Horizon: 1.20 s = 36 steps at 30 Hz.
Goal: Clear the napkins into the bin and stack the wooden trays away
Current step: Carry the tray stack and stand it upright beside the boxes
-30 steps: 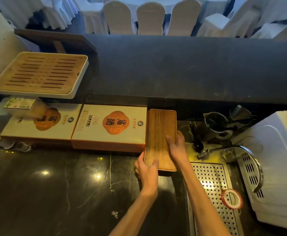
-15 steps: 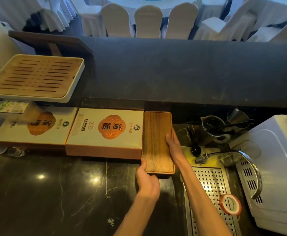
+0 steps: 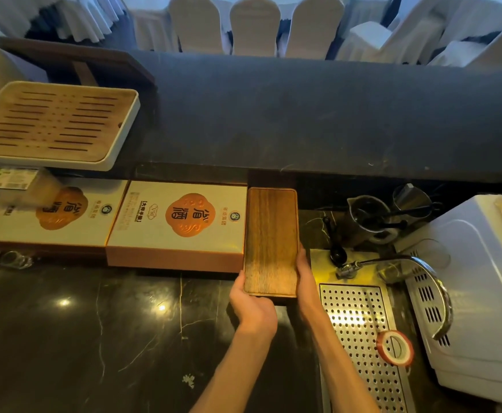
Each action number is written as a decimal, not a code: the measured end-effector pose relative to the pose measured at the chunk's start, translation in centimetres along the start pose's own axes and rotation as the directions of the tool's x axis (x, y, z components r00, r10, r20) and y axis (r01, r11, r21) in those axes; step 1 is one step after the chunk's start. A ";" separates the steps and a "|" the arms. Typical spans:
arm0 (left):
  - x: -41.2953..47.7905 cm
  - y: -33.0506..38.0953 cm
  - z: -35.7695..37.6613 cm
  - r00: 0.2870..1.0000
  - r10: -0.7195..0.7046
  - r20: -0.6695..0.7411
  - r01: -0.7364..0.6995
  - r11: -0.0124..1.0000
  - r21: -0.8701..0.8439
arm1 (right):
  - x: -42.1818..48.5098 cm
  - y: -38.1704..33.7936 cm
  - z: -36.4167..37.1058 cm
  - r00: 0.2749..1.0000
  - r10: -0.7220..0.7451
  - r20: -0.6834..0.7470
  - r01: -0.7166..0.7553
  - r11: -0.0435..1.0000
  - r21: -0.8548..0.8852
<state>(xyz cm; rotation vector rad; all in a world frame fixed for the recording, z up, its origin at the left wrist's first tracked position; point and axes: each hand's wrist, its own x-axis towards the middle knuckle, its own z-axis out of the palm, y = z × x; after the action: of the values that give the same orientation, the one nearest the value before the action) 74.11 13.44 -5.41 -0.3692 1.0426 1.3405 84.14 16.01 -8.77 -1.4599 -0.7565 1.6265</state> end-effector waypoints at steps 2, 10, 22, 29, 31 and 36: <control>0.6 -0.5 -0.3 0.999 -0.006 -0.039 0.007 0.999 0.033 | 0.1 -0.4 0.2 1.000 0.013 -0.007 -0.013 0.999 -0.036; 1.6 -0.1 -3.4 0.988 0.123 0.094 -0.155 0.818 0.554 | 0.6 -0.2 -1.0 0.998 0.024 0.051 -0.017 0.990 -0.141; 4.1 1.9 -5.3 0.964 -0.010 0.266 -0.191 0.670 0.717 | 0.4 0.3 -1.3 0.992 -0.048 0.113 0.077 0.961 -0.267; 3.9 1.8 -4.8 0.967 0.005 0.256 -0.191 0.678 0.710 | 0.8 -0.6 -1.5 0.994 -0.004 0.107 0.031 0.968 -0.250; 3.6 1.7 -4.7 0.966 0.017 0.257 -0.202 0.673 0.712 | 0.5 -0.9 -1.6 0.993 0.004 0.121 0.024 0.974 -0.225; 3.4 2.5 -5.0 0.955 0.041 0.293 -0.251 0.634 0.731 | -2.0 -0.4 -3.1 0.993 0.030 0.110 0.007 0.947 -0.320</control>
<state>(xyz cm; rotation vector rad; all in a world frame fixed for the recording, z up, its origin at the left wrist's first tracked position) 69.46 12.41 -9.92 0.5372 1.3367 0.9250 87.25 14.28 -7.88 -1.6060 -1.1217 1.6627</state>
